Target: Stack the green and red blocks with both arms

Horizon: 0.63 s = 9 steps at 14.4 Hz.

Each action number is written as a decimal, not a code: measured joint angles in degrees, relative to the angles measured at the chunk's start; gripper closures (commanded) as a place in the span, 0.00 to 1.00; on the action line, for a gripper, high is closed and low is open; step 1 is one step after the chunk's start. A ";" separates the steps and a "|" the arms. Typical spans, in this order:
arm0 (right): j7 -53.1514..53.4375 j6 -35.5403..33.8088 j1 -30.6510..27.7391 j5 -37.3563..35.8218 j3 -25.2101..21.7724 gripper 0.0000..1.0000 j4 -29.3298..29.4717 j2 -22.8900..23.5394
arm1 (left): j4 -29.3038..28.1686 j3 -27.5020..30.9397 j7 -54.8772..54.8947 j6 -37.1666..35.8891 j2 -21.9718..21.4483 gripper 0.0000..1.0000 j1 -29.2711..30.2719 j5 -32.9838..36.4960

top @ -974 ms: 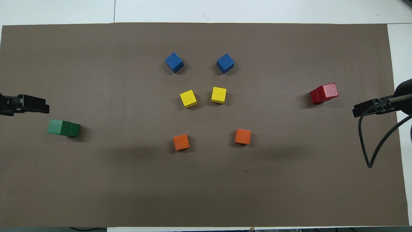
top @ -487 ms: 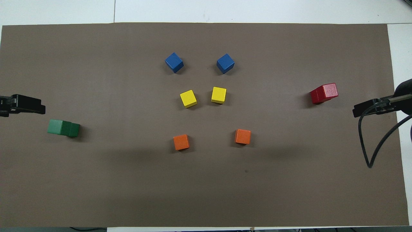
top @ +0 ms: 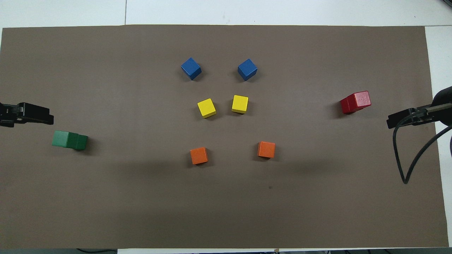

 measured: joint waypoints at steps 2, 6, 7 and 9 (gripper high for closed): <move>0.00 0.00 0.00 0.00 0.00 0.00 -0.04 0.00 | 0.03 0.14 0.00 0.01 0.00 0.00 0.00 0.02; 0.00 0.00 0.00 0.00 0.00 0.00 -0.06 0.00 | 0.04 0.23 0.05 0.01 0.00 0.00 0.00 1.40; 0.00 0.00 0.00 0.00 0.00 0.00 -0.06 0.00 | 0.05 0.23 0.06 0.01 0.00 0.00 0.00 1.61; 0.00 0.00 0.00 0.00 0.00 0.00 -0.15 0.00 | 0.05 0.23 0.07 0.01 0.00 0.00 0.00 1.73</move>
